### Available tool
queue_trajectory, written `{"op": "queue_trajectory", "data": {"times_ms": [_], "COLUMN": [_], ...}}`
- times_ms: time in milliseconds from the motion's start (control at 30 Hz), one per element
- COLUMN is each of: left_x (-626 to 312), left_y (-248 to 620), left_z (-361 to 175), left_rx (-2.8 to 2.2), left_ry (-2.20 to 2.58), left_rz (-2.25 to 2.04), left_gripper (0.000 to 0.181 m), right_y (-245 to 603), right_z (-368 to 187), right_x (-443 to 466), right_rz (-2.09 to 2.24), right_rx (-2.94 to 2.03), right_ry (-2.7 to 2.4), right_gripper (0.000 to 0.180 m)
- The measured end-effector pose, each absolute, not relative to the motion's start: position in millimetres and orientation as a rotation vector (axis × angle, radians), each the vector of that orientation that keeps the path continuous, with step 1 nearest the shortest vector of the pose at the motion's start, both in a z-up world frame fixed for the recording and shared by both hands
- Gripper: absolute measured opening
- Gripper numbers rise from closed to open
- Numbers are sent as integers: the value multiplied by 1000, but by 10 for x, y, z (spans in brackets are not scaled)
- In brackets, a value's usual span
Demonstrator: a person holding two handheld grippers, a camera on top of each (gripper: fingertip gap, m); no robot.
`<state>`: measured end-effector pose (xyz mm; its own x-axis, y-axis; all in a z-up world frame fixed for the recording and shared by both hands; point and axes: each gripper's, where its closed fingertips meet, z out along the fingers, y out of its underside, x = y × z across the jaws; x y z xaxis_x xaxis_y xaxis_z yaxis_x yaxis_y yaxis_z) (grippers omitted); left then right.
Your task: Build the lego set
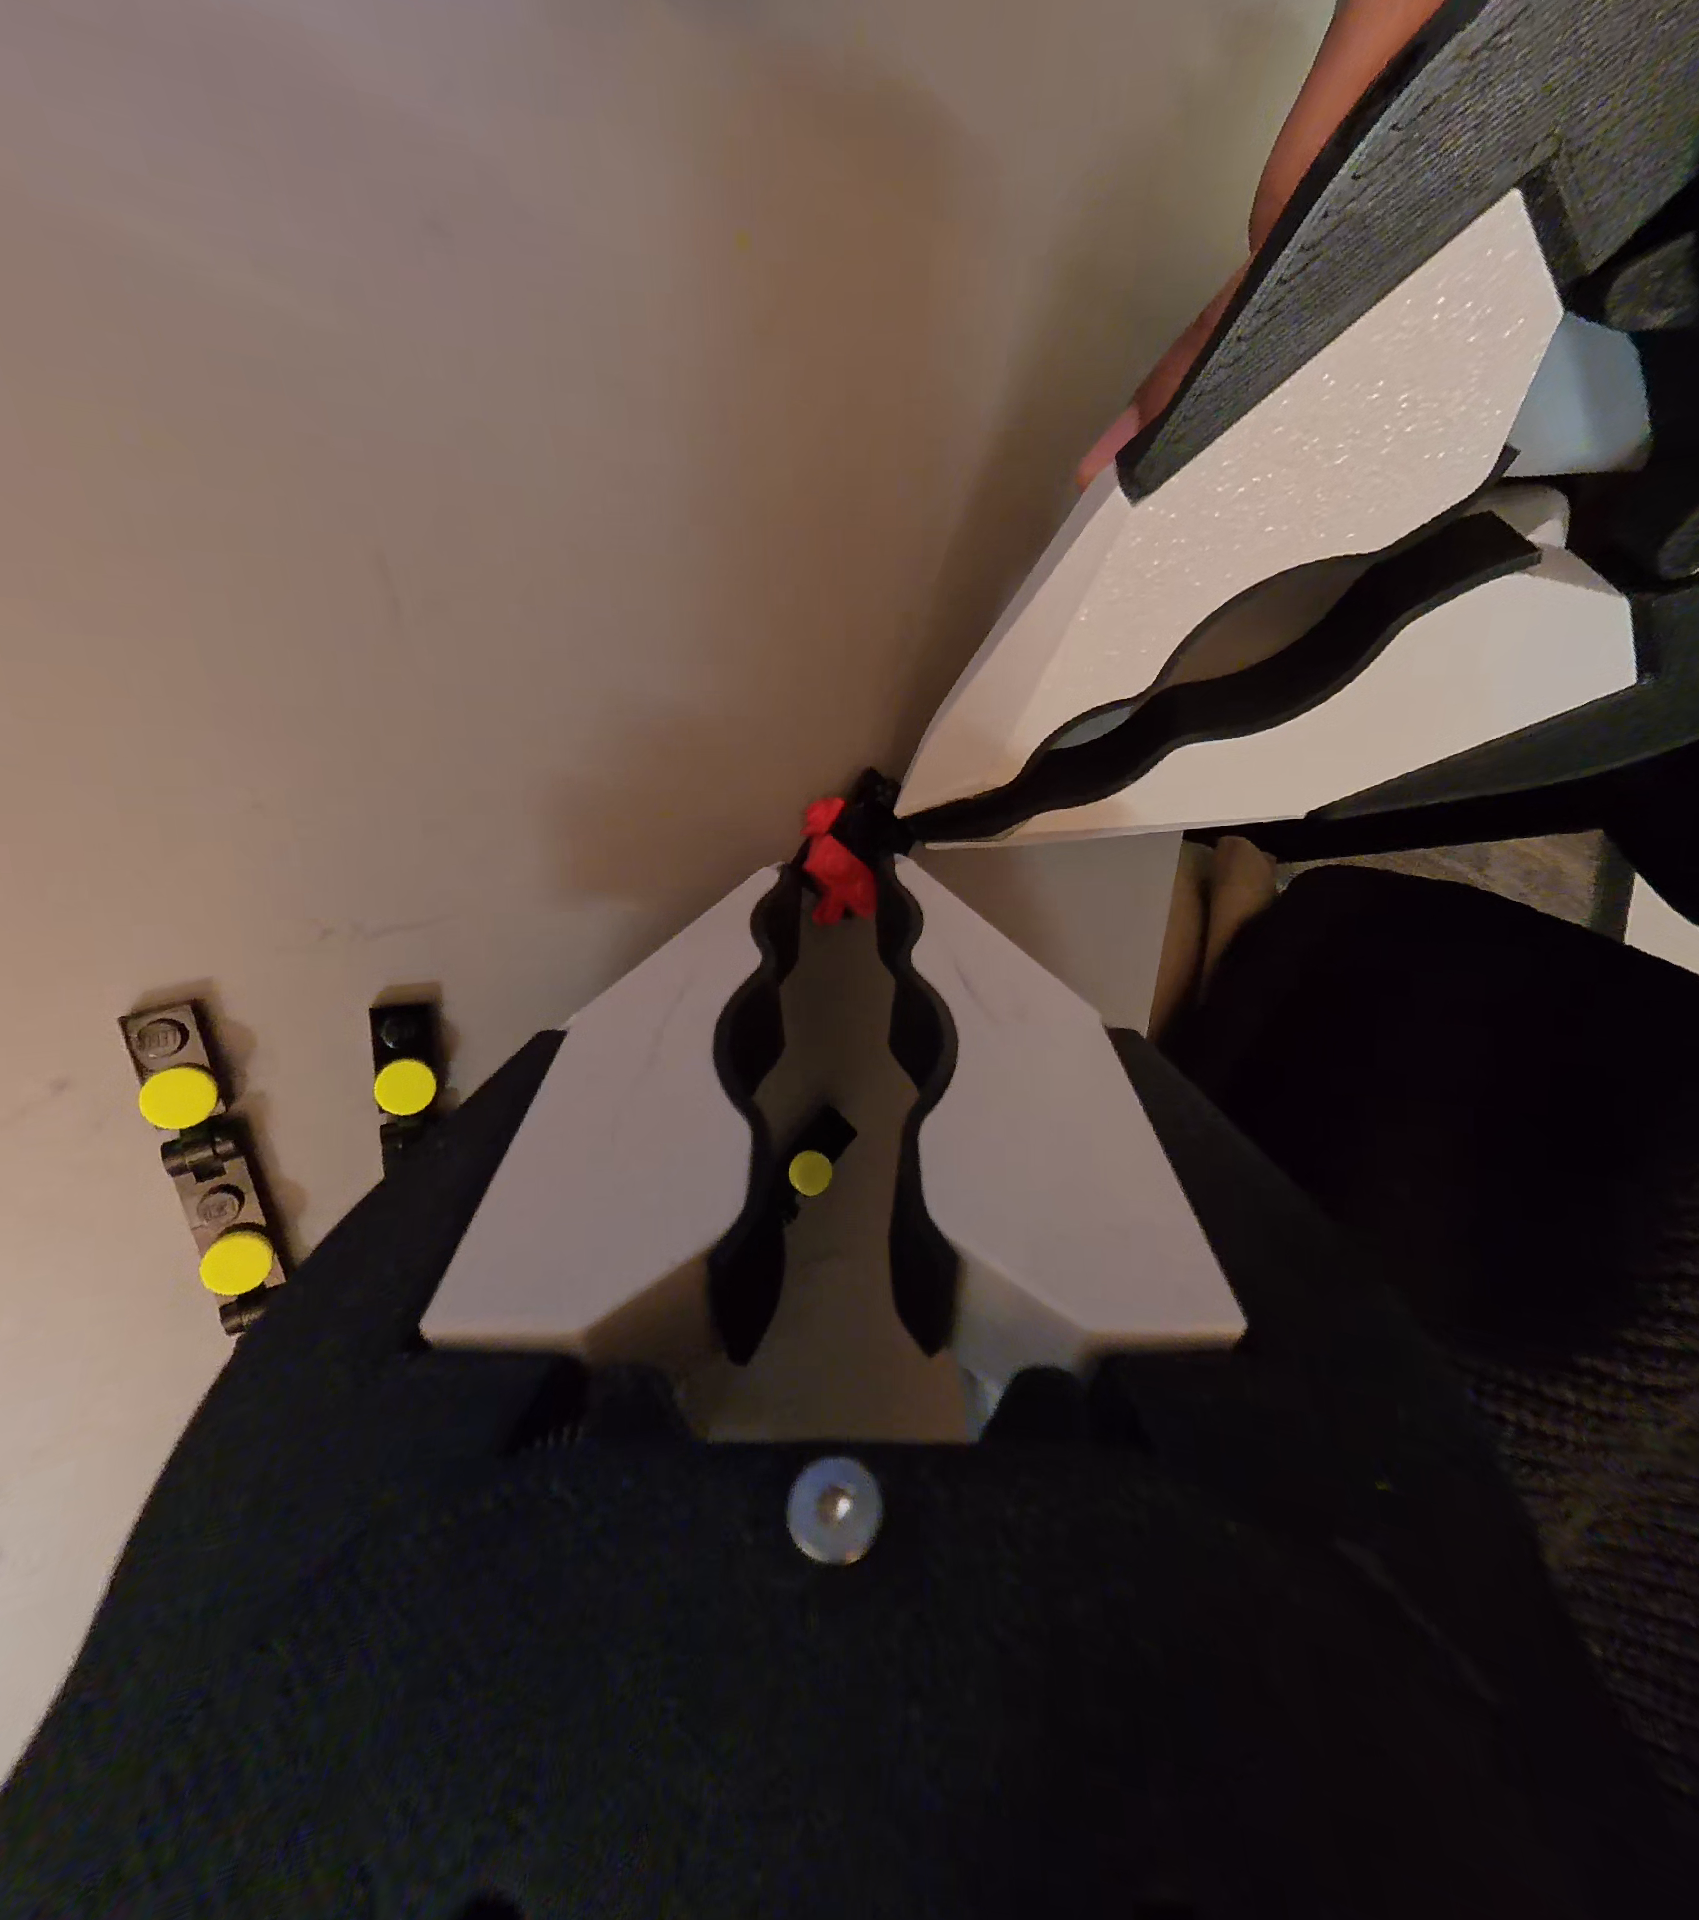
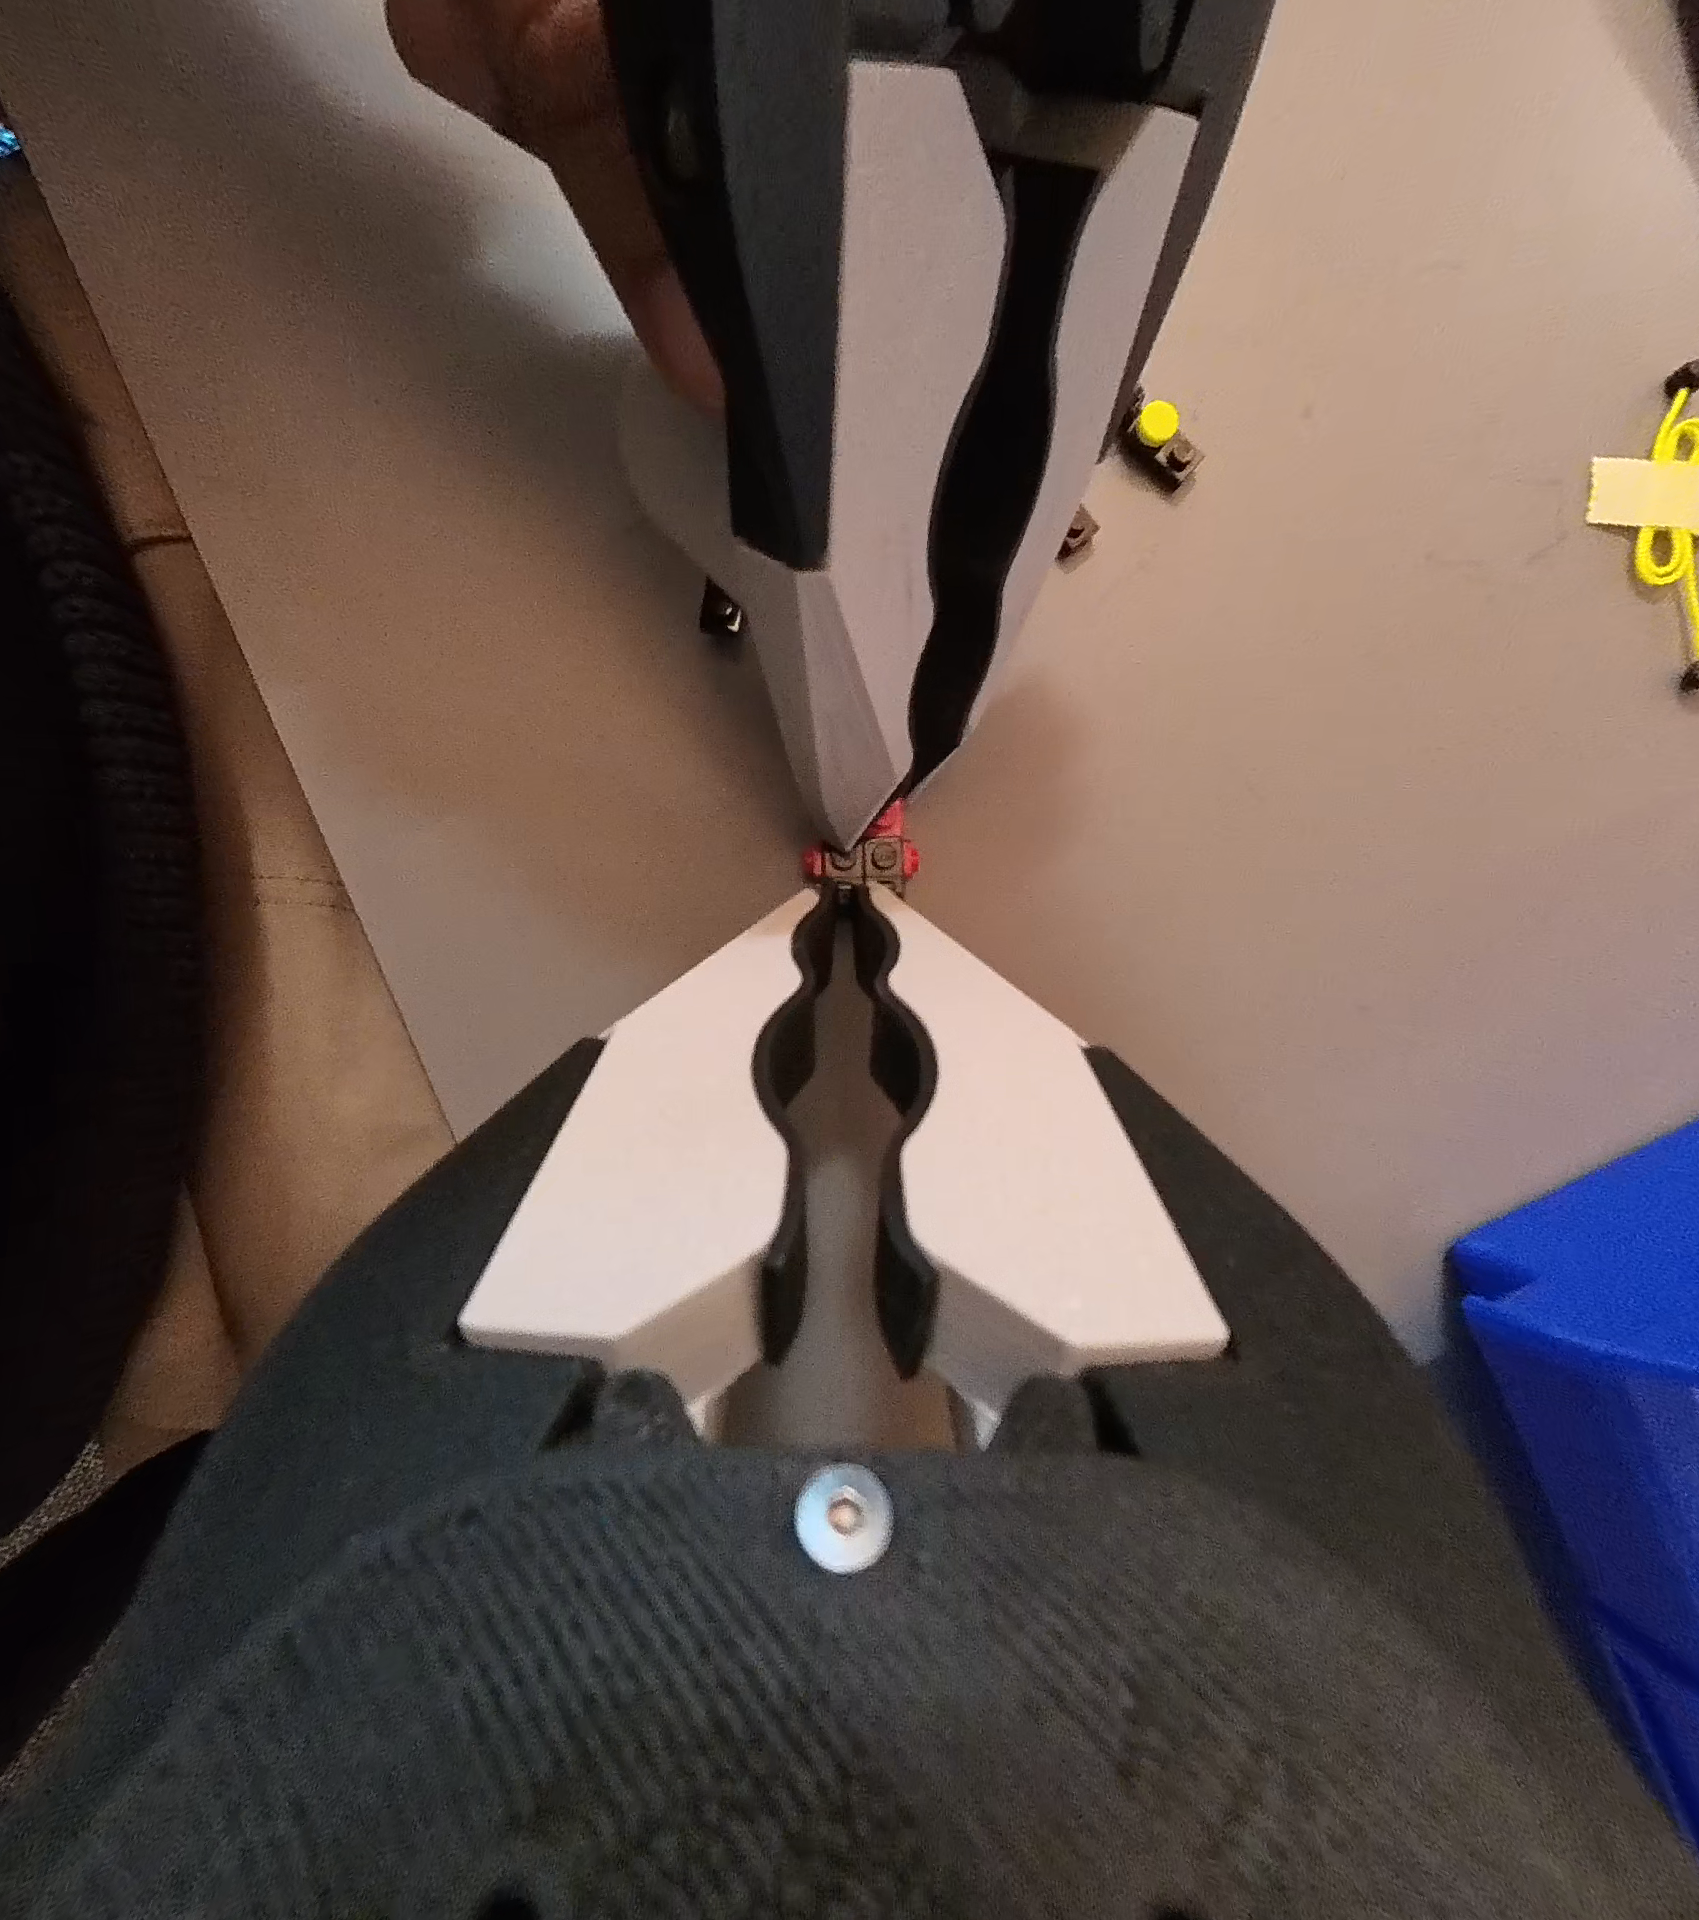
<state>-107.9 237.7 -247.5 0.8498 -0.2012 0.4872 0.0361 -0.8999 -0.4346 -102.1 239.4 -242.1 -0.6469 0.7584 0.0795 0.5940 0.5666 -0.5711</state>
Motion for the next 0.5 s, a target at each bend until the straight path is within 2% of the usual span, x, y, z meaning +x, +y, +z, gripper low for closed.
{"op": "queue_trajectory", "data": {"times_ms": [267,500], "left_x": [-1070,-1144], "left_y": [2390,2354], "left_z": [-2411,-2363], "left_rx": [-2560,-2545], "left_ry": [63,51], "left_rz": [-800,-793], "left_gripper": [16,17], "right_y": [2421,2518], "right_z": [-2331,-2316], "right_x": [-1032,-1019], "right_rz": [769,853], "right_rx": [-1074,-1156], "right_ry": [-2431,-2375], "right_gripper": [2,10]}}
